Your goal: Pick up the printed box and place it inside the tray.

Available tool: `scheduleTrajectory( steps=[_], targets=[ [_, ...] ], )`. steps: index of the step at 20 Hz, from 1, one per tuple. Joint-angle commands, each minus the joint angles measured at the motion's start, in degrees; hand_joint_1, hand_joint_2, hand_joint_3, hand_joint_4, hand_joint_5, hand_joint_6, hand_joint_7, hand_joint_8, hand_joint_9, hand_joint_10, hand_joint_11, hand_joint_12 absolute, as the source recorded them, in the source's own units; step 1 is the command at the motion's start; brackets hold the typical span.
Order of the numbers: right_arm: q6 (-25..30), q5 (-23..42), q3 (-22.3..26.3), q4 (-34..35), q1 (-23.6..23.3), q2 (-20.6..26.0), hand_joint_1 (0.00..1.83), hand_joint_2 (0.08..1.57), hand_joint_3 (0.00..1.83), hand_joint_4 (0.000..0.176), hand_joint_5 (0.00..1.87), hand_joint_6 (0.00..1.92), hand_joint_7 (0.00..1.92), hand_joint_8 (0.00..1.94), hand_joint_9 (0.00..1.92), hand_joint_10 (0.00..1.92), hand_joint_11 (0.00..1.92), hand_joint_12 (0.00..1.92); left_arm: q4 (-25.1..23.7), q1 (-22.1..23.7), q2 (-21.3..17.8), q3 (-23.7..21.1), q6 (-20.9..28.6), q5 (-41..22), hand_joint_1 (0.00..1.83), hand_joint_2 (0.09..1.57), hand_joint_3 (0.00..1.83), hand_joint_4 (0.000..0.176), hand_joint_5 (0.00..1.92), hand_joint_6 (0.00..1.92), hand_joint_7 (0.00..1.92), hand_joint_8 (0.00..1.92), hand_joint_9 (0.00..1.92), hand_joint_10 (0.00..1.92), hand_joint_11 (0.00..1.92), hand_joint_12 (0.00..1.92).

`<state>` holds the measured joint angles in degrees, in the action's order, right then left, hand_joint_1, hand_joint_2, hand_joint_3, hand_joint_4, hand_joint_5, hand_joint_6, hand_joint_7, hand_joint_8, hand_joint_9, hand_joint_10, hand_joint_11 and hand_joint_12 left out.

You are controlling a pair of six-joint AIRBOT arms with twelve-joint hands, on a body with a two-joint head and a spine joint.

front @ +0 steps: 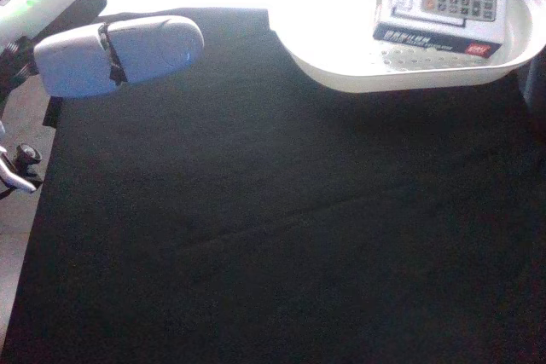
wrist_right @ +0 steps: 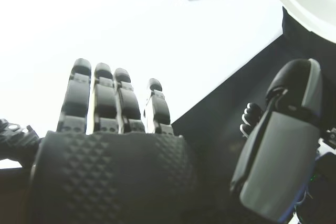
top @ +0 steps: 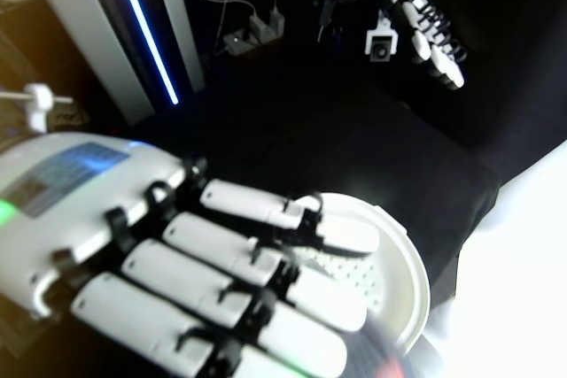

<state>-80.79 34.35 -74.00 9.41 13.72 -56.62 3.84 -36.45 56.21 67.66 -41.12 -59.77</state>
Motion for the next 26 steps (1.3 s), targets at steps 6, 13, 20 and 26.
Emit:
scheduleTrajectory(
  steps=[6,13,20,26],
  targets=[
    [0.1,7.43,1.26,-2.05,-0.94,0.71,0.86,0.66,0.01,0.176,0.0,0.0,0.0,0.0,0.0,0.0,0.0,0.0,0.74,0.3,-0.1,-0.12,0.33,-7.29,0.01,0.7,0.0,0.067,0.0,0.0,0.0,0.0,0.0,0.0,0.0,0.0],
    [0.22,8.42,3.3,-4.44,-0.93,1.39,0.71,0.63,0.0,0.176,0.0,0.0,0.0,0.0,0.0,0.0,0.0,0.0,0.9,0.29,-0.7,0.2,0.33,-8.03,0.03,0.7,0.0,0.068,0.0,0.0,0.0,0.0,0.0,0.0,0.0,0.0],
    [41.56,18.39,-3.23,-18.34,0.76,1.38,0.73,0.74,0.02,0.138,0.0,0.0,0.0,0.0,0.0,0.0,0.0,0.21,2.72,-1.02,-2.48,-1.02,0.32,-13.11,0.0,0.72,0.01,0.106,0.0,0.0,0.0,0.0,0.0,0.0,0.0,0.0],
    [67.17,30.6,-9.79,-19.29,7.14,-1.25,0.64,0.99,0.02,0.176,0.0,0.0,0.0,0.0,0.0,0.0,0.0,1.36,5.71,-3.94,-5.72,-3.4,-1.36,-19.4,0.0,0.77,0.02,0.111,0.0,0.0,0.0,0.0,0.0,0.0,0.0,0.0]
  ],
)
